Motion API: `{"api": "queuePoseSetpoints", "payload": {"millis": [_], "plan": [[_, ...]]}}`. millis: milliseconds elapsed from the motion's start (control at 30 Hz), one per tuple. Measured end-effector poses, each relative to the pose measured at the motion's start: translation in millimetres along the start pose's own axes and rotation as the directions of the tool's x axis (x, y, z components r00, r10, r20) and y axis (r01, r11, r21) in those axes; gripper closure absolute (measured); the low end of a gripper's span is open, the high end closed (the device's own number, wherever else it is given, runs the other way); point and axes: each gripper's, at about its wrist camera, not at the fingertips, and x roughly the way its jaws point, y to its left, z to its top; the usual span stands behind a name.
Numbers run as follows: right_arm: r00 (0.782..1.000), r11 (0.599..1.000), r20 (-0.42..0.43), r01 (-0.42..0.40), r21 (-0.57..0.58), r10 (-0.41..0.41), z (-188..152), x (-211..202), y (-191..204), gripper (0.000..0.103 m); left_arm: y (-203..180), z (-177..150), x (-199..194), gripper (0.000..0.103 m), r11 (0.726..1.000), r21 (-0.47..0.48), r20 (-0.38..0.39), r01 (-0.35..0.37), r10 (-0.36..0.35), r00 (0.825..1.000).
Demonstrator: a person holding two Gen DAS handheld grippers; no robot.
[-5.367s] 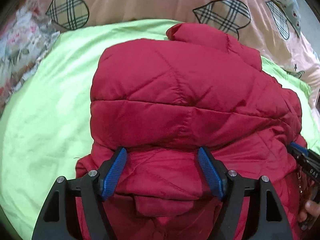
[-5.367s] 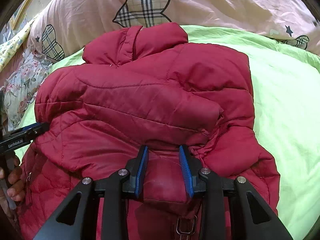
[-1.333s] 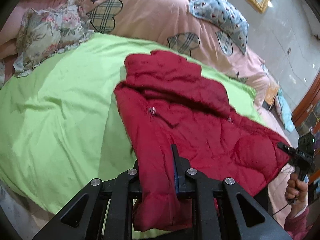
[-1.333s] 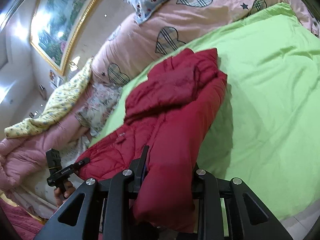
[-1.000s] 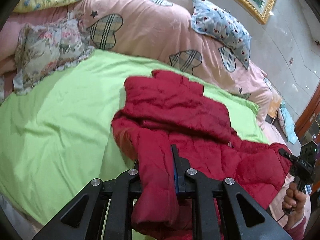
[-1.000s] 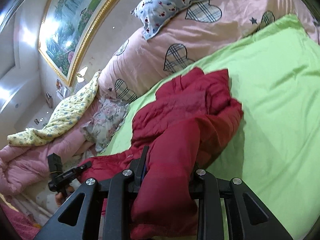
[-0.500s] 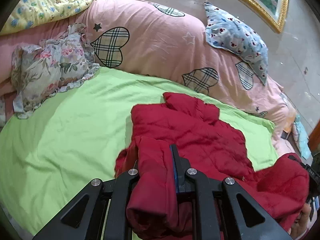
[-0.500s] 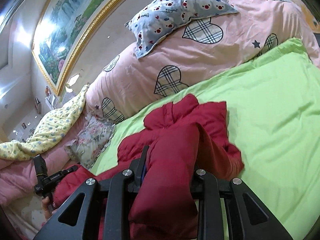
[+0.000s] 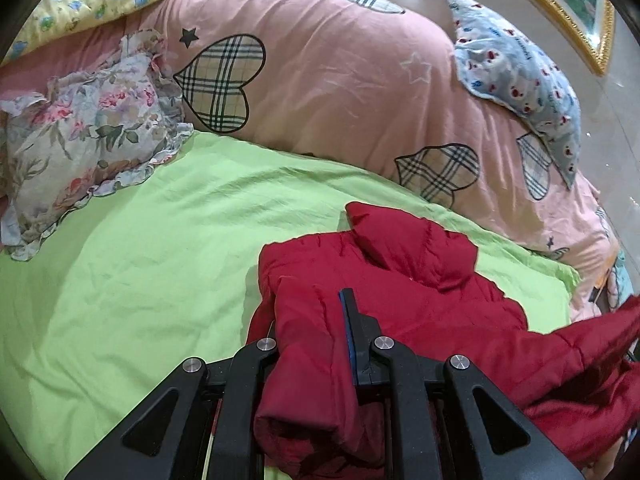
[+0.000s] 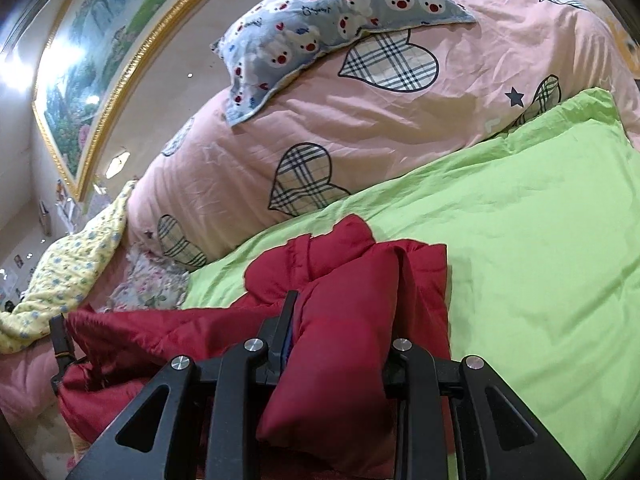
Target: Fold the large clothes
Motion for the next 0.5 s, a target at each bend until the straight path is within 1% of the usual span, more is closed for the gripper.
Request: {"api": "queuePoseSetpoints", "payload": {"millis": [200, 267, 500], "plan": [[0.998, 0.999, -0.031, 0.049, 0.017, -0.049, 12.5, 40.8, -10.8, 0.076, -9.6, 21.9, 40.4, 0.089, 0.999, 0.024, -0.023, -0.039, 0.040, 0.999], [0.997, 0.997, -0.043, 0.069, 0.025, -0.068, 12.9, 52.7, -15.3, 0.076, -10.0, 27.1, 56.1, 0.089, 0.999, 0.014, -0.045, -0.041, 0.042, 0.998], [0.993, 0.992, -0.067, 0.100, 0.080, -0.095, 13.9, 86.3, -33.1, 0.073, 0.2, 42.7, 113.9, 0.087, 0.998, -0.011, -0.111, -0.062, 0.061, 0.992]]}}
